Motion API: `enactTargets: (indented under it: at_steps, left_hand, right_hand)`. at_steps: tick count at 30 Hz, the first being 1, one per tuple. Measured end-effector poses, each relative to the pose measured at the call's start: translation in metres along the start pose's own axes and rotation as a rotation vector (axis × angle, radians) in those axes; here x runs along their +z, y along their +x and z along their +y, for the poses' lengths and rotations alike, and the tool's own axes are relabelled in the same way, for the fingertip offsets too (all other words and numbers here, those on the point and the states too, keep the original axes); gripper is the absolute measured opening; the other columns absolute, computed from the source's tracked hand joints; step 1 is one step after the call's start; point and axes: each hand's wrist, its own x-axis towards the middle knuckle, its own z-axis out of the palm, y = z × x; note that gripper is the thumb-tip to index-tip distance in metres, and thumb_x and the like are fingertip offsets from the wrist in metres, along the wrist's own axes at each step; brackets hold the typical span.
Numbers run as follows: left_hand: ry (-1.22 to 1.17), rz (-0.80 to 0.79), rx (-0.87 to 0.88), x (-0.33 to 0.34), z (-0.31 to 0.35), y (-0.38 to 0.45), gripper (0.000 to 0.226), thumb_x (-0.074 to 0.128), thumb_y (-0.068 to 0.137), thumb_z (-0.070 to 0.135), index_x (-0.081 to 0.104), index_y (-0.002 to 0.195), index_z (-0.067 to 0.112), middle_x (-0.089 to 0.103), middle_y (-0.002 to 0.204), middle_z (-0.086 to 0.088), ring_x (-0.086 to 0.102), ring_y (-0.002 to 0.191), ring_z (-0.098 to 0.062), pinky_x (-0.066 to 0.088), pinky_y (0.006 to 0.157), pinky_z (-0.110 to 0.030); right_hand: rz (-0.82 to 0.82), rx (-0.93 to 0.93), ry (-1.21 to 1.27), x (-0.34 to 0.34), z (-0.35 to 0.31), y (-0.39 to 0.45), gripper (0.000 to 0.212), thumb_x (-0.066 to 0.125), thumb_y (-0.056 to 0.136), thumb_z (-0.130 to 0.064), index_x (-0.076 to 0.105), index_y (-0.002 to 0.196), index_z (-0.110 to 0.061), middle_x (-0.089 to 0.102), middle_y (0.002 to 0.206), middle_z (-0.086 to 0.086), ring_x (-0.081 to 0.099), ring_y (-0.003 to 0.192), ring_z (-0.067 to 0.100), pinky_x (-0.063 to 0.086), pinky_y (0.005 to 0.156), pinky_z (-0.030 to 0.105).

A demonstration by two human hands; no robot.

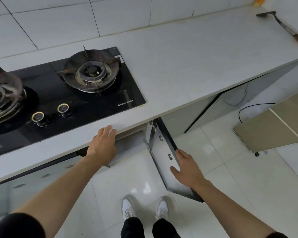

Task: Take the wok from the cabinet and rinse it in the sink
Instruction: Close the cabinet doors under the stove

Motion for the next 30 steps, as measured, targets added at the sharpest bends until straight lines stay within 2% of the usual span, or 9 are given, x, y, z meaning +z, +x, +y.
enactTargets:
  at_steps: [5, 8, 9, 12, 14, 16, 20, 26, 30]
  left_hand:
    - [-0.008, 0.006, -0.009, 0.002, -0.004, -0.005, 0.060, 0.050, 0.091, 0.015, 0.027, 0.146, 0.013, 0.018, 0.158, -0.007, 0.022, 0.143, -0.028, 0.033, 0.112, -0.039]
    - [0.007, 0.005, -0.002, 0.003, -0.007, -0.008, 0.061, 0.049, 0.090, 0.014, 0.027, 0.147, 0.014, 0.016, 0.159, -0.007, 0.021, 0.143, -0.027, 0.032, 0.112, -0.038]
    - [0.010, 0.004, 0.000, 0.003, -0.007, -0.009, 0.062, 0.049, 0.090, 0.014, 0.026, 0.147, 0.014, 0.015, 0.160, -0.007, 0.020, 0.144, -0.027, 0.031, 0.113, -0.038]
    - [0.022, -0.003, 0.000, 0.003, -0.011, -0.012, 0.063, 0.051, 0.091, 0.018, 0.024, 0.148, 0.015, 0.014, 0.160, -0.006, 0.020, 0.144, -0.027, 0.031, 0.113, -0.038]
    - [0.031, -0.005, -0.001, 0.004, -0.012, -0.014, 0.065, 0.053, 0.090, 0.020, 0.024, 0.149, 0.015, 0.014, 0.160, -0.006, 0.021, 0.143, -0.027, 0.032, 0.113, -0.038]
    - [0.040, -0.009, -0.010, 0.006, -0.013, -0.017, 0.067, 0.053, 0.090, 0.022, 0.023, 0.149, 0.014, 0.014, 0.160, -0.006, 0.021, 0.143, -0.026, 0.031, 0.113, -0.038]
    - [0.065, -0.013, -0.039, 0.006, -0.020, -0.021, 0.067, 0.052, 0.090, 0.022, 0.022, 0.149, 0.014, 0.014, 0.160, -0.006, 0.022, 0.143, -0.027, 0.031, 0.113, -0.038]
    - [0.033, -0.016, -0.068, 0.006, -0.039, -0.026, 0.067, 0.053, 0.091, 0.020, 0.022, 0.150, 0.016, 0.014, 0.162, -0.004, 0.022, 0.144, -0.026, 0.031, 0.113, -0.039]
    - [-0.014, -0.046, -0.058, 0.002, -0.043, -0.024, 0.069, 0.052, 0.092, 0.019, 0.019, 0.152, 0.016, 0.010, 0.164, -0.003, 0.019, 0.146, -0.024, 0.028, 0.115, -0.037]
  right_hand:
    - [-0.003, -0.032, 0.027, 0.006, -0.013, -0.005, 0.045, 0.053, 0.095, -0.026, 0.042, 0.134, -0.006, 0.048, 0.136, 0.008, 0.044, 0.121, 0.024, 0.039, 0.098, 0.030]
    - [-0.008, -0.095, 0.029, 0.016, -0.017, -0.005, 0.043, 0.049, 0.096, -0.022, 0.039, 0.135, -0.011, 0.050, 0.133, 0.004, 0.046, 0.114, 0.018, 0.045, 0.097, 0.032]
    - [-0.015, -0.129, 0.013, 0.023, -0.017, -0.004, 0.045, 0.047, 0.096, -0.020, 0.037, 0.139, -0.012, 0.049, 0.136, 0.003, 0.046, 0.116, 0.017, 0.044, 0.100, 0.031]
    - [-0.051, -0.237, -0.073, 0.035, -0.018, 0.000, 0.057, 0.043, 0.095, -0.007, 0.027, 0.150, -0.011, 0.030, 0.156, 0.006, 0.032, 0.140, 0.019, 0.022, 0.115, 0.020]
    - [-0.001, -0.336, -0.183, 0.038, -0.022, 0.001, 0.063, 0.060, 0.086, -0.005, 0.039, 0.145, -0.007, 0.040, 0.151, 0.008, 0.036, 0.139, 0.018, 0.016, 0.113, 0.019]
    - [0.010, -0.385, -0.279, 0.042, -0.031, 0.001, 0.069, 0.077, 0.069, -0.010, 0.055, 0.133, -0.006, 0.053, 0.139, 0.009, 0.048, 0.131, 0.021, 0.027, 0.109, 0.023]
    - [-0.010, -0.388, -0.319, 0.060, -0.050, 0.010, 0.074, 0.075, 0.068, -0.009, 0.049, 0.137, -0.008, 0.043, 0.148, 0.009, 0.040, 0.137, 0.024, 0.042, 0.107, 0.034]
    - [-0.029, -0.412, -0.354, 0.064, -0.077, 0.028, 0.075, 0.075, 0.067, -0.015, 0.050, 0.137, -0.007, 0.045, 0.147, 0.010, 0.042, 0.136, 0.024, 0.044, 0.105, 0.039]
    - [-0.015, -0.456, -0.352, 0.069, -0.089, 0.043, 0.068, 0.066, 0.080, -0.020, 0.042, 0.142, -0.008, 0.038, 0.151, 0.010, 0.036, 0.140, 0.025, 0.041, 0.107, 0.042]
